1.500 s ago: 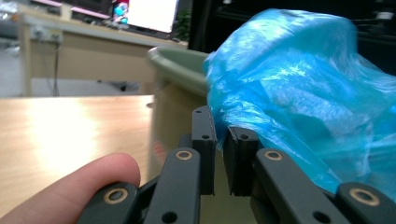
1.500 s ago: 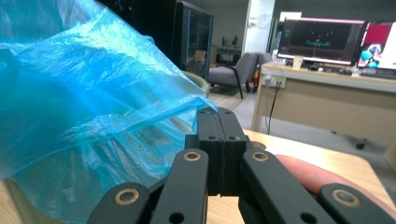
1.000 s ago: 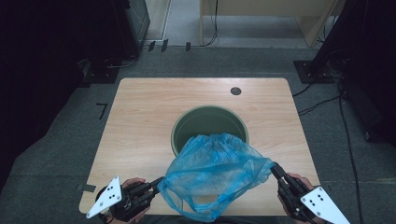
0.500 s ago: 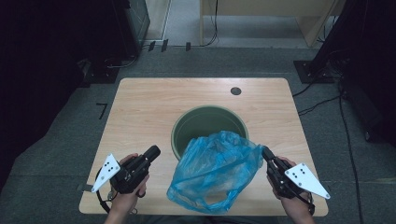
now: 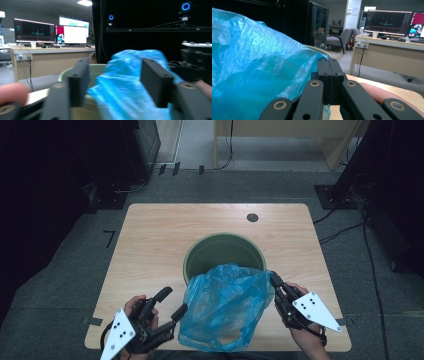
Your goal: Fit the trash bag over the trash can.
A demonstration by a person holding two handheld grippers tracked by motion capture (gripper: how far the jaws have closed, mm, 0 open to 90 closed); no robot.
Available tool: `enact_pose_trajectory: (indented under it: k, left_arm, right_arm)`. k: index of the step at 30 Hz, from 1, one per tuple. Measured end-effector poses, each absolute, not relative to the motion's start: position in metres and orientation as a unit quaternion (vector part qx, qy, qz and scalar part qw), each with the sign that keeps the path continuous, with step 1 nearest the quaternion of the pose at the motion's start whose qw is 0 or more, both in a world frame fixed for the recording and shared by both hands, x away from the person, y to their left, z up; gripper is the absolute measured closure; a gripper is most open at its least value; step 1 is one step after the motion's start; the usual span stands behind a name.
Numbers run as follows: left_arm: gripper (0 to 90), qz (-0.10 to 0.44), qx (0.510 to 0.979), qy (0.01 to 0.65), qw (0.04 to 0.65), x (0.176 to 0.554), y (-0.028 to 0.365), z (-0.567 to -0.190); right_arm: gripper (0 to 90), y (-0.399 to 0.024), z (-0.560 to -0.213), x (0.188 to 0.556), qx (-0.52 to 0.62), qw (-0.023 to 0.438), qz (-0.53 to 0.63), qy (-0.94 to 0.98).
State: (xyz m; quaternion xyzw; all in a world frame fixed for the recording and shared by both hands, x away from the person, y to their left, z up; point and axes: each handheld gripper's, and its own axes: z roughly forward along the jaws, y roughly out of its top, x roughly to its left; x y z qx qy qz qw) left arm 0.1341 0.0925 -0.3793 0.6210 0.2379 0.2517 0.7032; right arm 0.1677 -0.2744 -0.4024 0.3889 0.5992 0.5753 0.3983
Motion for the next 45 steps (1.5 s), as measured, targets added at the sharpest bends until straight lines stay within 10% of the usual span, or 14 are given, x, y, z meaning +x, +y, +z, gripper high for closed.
enact_pose_trajectory:
  k: [4,10,15,45]
  left_arm:
    - [30.7,0.289,0.664,0.213,0.656,0.125,0.073,-0.396]
    - [73.0,0.287,0.68,0.236,0.632,0.141,0.069,-0.399]
    - [87.3,0.271,0.661,0.271,0.646,0.168,0.082,-0.392]
    - [89.9,0.212,0.62,0.439,0.614,0.29,0.069,-0.419]
  right_arm:
    - [90.0,-0.274,-0.401,0.169,0.394,0.397,0.576,0.596]
    - [90.0,-0.272,-0.402,0.17,0.392,0.398,0.573,0.6]
    - [90.0,-0.275,-0.403,0.174,0.397,0.4,0.568,0.6]
    - [90.0,-0.27,-0.426,0.238,0.449,0.338,0.546,0.622]
